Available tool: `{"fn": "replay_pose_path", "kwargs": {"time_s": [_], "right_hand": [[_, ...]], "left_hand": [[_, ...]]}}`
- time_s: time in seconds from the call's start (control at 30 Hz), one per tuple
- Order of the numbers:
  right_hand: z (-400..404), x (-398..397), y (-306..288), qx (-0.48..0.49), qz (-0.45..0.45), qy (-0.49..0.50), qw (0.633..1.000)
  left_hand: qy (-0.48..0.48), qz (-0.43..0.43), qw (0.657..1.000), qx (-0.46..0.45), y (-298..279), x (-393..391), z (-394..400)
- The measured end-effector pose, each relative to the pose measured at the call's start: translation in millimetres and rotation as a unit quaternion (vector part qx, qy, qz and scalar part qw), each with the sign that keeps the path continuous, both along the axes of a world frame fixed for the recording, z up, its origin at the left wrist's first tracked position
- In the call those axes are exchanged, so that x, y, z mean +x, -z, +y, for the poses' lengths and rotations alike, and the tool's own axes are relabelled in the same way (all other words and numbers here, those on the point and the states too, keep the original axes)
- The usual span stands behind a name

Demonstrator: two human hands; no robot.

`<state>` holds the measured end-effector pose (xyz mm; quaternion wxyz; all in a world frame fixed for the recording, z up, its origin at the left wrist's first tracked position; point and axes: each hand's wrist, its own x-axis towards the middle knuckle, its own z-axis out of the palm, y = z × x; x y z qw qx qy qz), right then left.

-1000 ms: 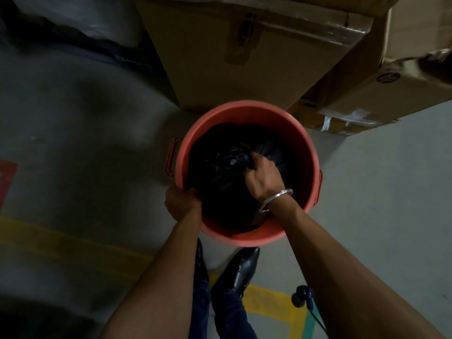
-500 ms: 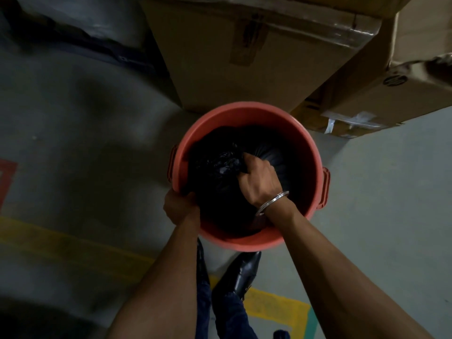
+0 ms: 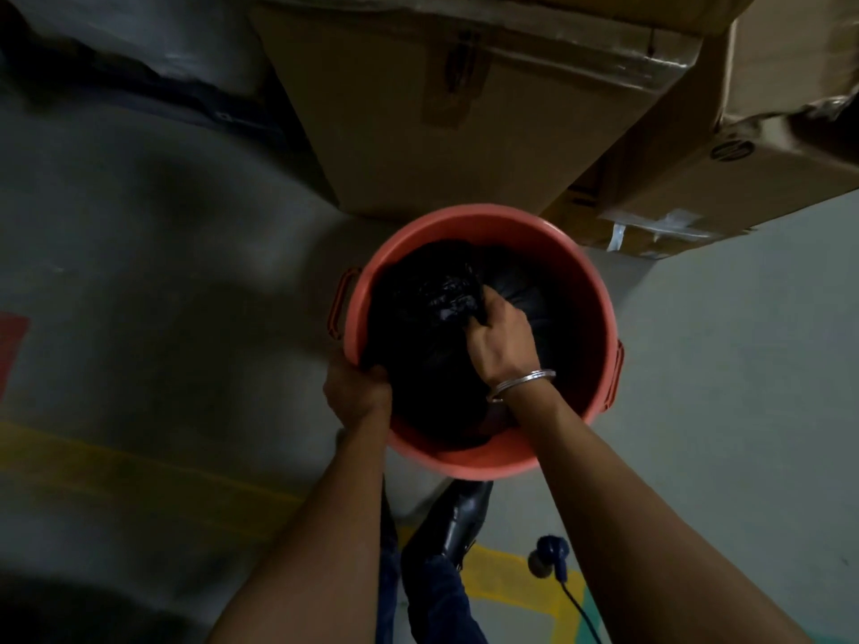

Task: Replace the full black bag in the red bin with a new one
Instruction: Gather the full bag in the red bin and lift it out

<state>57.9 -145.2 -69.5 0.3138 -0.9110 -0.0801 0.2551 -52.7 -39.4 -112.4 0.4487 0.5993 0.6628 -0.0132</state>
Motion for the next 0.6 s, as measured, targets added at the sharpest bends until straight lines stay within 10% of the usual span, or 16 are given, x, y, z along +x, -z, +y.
{"fn": "replay_pose_path", "kwargs": {"time_s": [0.6], "right_hand": [[-1.0, -2.9, -12.1, -0.033, 0.045, 0.006, 0.998]], "left_hand": [[-0.214, 0.01, 0.976, -0.031, 1.2, -19.7, -46.0]]}}
